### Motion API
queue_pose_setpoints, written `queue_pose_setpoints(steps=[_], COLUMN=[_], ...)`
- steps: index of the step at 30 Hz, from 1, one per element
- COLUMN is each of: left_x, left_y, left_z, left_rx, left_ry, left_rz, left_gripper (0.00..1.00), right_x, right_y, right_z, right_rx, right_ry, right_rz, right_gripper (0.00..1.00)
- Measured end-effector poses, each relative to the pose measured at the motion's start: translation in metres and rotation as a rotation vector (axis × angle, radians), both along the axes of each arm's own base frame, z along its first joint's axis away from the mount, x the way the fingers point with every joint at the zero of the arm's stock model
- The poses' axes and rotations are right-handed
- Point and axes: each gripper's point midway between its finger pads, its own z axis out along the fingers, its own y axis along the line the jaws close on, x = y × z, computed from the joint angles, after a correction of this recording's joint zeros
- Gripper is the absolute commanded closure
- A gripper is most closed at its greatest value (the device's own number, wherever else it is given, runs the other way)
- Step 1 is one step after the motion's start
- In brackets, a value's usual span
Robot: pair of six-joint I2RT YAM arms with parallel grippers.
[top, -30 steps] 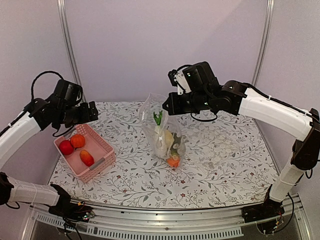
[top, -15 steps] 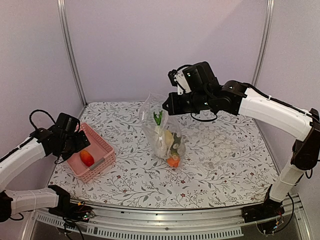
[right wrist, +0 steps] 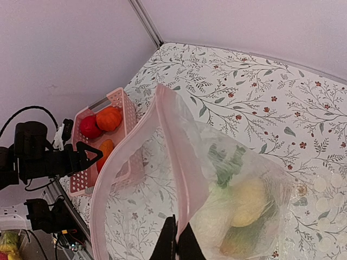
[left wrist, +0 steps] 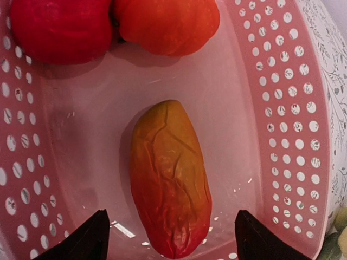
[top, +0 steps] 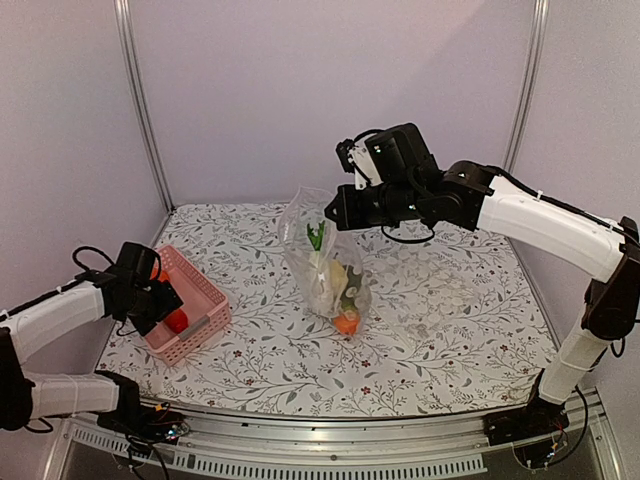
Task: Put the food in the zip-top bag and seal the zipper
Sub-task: Pick up the fake fruit from the bin.
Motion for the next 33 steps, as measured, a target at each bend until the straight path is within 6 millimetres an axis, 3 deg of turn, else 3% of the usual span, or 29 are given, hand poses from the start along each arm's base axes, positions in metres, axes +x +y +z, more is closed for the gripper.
queue_pose_setpoints(steps=[11, 33], left_x=[0.005, 0.005], left_y=[-0.006, -0.001], left_z=[-0.022, -0.025], left_rx=[-0.043, -0.016], left_ry=[0.050, 0.059], left_rz=[-0.054, -0.078], left_gripper=[0.34, 0.46], right_x=[0.000, 0.000], right_y=[0.000, 0.000], right_z=[0.000, 0.000], right_rx=[0.000, 0.000], right_ry=[0.000, 0.000], right_rz=[0.000, 0.000], right_gripper=[1.00, 1.00])
